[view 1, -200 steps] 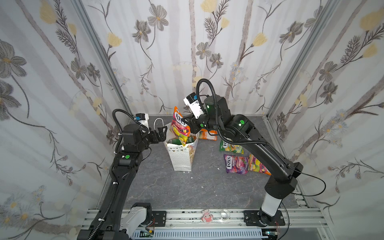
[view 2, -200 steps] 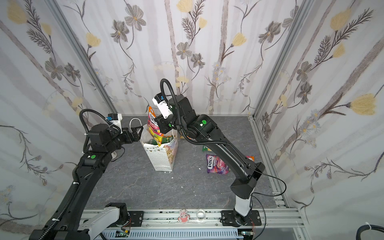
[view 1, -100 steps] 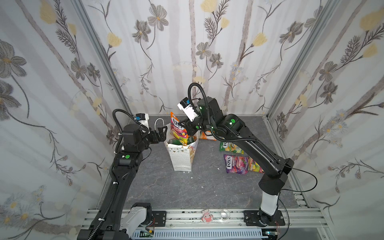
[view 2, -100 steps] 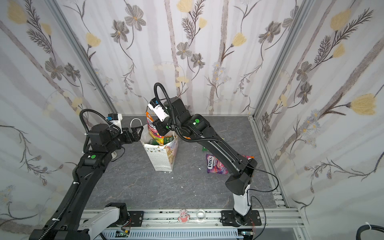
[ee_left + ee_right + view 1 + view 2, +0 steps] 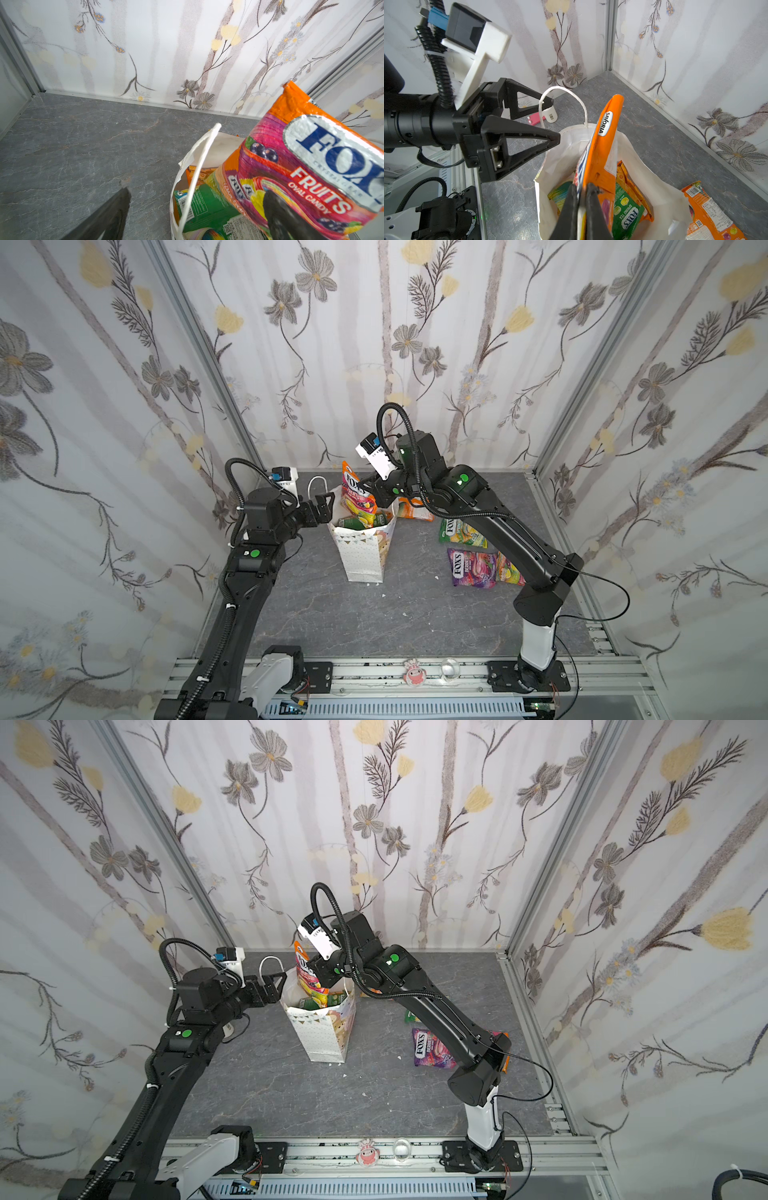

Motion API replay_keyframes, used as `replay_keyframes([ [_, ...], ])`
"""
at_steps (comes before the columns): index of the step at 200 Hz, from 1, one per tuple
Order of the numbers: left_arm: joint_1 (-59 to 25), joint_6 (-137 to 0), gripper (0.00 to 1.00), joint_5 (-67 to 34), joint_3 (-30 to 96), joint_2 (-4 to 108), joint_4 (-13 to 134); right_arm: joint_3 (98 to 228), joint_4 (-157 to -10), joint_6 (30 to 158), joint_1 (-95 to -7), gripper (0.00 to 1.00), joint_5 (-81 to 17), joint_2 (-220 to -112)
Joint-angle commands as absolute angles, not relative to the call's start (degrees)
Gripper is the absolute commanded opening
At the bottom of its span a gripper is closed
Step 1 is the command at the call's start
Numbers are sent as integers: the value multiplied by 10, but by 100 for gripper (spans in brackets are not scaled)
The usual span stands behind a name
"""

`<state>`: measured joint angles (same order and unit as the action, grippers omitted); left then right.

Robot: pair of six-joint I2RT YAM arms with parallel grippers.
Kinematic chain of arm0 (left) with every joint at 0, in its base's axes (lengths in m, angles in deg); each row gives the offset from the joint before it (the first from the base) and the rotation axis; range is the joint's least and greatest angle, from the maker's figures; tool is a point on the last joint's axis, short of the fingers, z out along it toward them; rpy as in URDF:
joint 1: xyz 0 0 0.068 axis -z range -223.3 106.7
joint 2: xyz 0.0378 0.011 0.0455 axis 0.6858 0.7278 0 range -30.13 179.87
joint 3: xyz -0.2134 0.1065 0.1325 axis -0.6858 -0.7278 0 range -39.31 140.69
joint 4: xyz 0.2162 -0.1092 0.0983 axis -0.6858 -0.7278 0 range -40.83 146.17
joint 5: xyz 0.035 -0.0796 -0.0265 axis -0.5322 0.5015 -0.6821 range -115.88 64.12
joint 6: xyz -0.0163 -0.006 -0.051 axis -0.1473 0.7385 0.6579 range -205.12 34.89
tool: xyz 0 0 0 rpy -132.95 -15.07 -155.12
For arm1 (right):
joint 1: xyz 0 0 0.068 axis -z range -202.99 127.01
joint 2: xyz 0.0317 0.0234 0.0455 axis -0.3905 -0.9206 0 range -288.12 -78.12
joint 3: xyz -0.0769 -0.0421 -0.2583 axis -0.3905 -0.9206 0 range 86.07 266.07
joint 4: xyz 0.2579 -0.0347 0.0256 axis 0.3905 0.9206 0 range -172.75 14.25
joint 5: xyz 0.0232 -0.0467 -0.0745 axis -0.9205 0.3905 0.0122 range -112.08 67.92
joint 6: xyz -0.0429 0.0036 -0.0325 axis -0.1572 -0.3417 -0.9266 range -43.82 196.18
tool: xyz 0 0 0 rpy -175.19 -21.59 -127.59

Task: Place the snacks into the paper bag
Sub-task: 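Lower the fruits pack into the paper bag opening with the right gripper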

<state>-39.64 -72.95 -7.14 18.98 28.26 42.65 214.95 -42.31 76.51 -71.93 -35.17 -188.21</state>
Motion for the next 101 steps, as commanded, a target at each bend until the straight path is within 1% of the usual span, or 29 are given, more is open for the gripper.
replay_keyframes([
  [1,-397,-732,100,-67,189,282,445,2154,-434,751,-720,0,-382,-1889],
  [26,-397,-732,100,-66,189,281,445,2154,-426,746,-720,0,-397,-1898],
  [57,-397,-733,100,-67,190,281,445,2154,-422,750,-719,0,-458,-1909],
  [101,-397,-731,100,-64,188,279,447,2154,-392,745,-717,0,-423,-1932],
])
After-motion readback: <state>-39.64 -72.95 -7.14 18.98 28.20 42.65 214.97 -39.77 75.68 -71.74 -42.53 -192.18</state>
